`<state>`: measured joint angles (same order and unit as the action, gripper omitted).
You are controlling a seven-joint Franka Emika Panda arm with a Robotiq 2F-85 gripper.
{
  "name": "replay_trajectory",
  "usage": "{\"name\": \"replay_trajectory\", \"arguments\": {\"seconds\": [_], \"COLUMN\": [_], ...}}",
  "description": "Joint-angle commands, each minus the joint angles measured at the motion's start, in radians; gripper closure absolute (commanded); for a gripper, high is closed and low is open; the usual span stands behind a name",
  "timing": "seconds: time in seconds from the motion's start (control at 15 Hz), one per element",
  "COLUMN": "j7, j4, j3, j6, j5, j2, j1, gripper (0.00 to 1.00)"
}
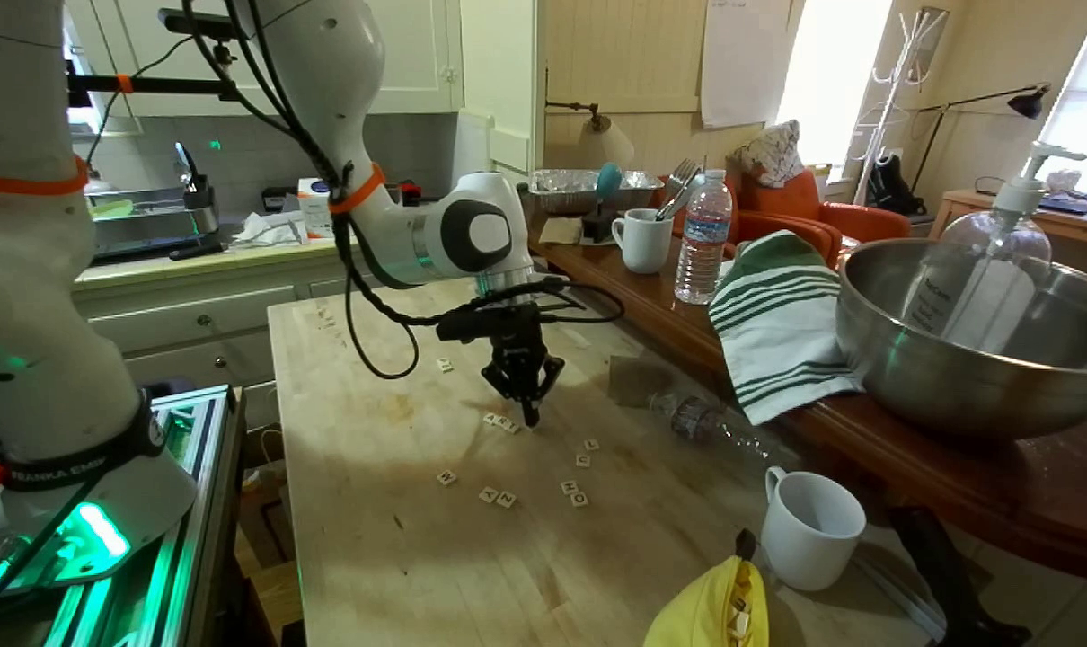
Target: Move the tile letter s from the left word to the right word
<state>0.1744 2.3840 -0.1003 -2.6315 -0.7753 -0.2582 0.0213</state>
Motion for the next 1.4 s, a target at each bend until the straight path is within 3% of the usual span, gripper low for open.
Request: {"name": "replay_trajectory", "arguments": {"seconds": [0.0, 1.33], "j7": [-0.028, -0.031], "j4": [0.049, 0.079], "j3": [0.0, 0.007], "j6": [-0.035, -0.033], "j5": [-0.053, -0.117], "j2": [-0.014, 0.001], "j1": [-0.015, -0.029], "gripper": [1.0, 1.0]}}
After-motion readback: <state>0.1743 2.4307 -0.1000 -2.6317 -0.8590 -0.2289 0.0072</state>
